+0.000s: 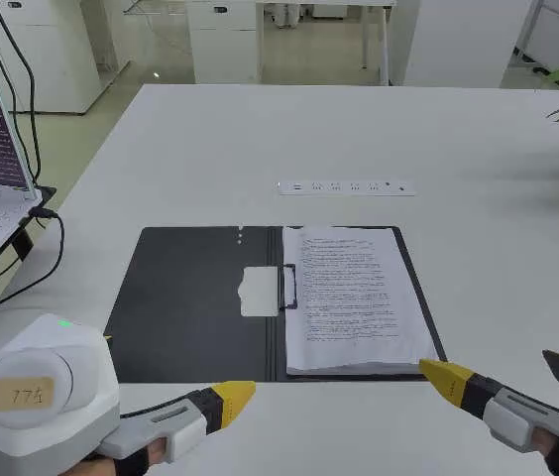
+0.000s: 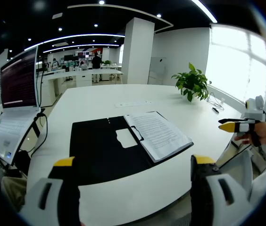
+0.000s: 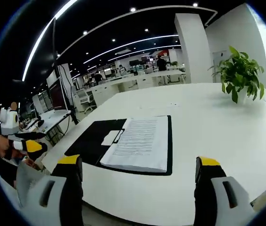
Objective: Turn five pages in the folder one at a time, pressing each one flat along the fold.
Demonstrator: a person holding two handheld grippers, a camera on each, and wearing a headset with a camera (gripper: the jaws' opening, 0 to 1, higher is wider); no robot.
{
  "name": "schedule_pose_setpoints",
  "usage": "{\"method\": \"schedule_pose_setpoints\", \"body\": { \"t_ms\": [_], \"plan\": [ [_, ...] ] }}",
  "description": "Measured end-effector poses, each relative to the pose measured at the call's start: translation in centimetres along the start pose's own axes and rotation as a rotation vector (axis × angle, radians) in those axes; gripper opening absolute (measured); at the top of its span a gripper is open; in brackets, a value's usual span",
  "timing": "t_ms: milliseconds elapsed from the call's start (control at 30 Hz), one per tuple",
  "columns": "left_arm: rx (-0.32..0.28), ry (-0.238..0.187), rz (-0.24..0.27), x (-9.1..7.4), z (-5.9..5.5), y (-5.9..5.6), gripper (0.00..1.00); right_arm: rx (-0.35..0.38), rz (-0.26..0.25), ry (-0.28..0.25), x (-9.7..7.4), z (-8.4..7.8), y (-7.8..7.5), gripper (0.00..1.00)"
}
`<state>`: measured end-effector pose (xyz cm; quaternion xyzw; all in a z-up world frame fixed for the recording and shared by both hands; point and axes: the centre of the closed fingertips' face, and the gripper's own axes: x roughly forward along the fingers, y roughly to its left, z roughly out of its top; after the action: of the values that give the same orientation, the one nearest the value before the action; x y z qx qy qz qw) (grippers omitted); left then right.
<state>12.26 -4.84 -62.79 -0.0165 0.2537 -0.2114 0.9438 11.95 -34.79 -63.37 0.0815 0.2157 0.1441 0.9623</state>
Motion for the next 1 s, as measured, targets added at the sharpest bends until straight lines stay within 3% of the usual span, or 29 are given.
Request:
{"method": "schedule_pose_setpoints", "body": {
  "t_ms": [300, 633, 800, 1000],
  "plan": [
    [-0.018, -0.015, 0.024, -0.6, 0.0, 0.2, 0.99, -0.008, 0.015, 0.016, 0.1, -0.3, 0.3, 0.98],
    [-0.037, -0.013, 0.048, -0.9, -0.4, 0.1, 0.99, -0.014, 0.032, 0.008, 0.4, 0.6, 0.3, 0.98],
    [-0.043, -0.031, 0.051, -0.7, 0.2, 0.0, 0.99, -0.004, 0.030, -0.013, 0.3, 1.4, 0.0, 0.98],
    [-0.049, -0.021, 0.050, -0.6, 0.0, 0.0, 0.99, -0.010, 0.030, 0.004, 0.5, 0.9, 0.1, 0.98]
  ]
}}
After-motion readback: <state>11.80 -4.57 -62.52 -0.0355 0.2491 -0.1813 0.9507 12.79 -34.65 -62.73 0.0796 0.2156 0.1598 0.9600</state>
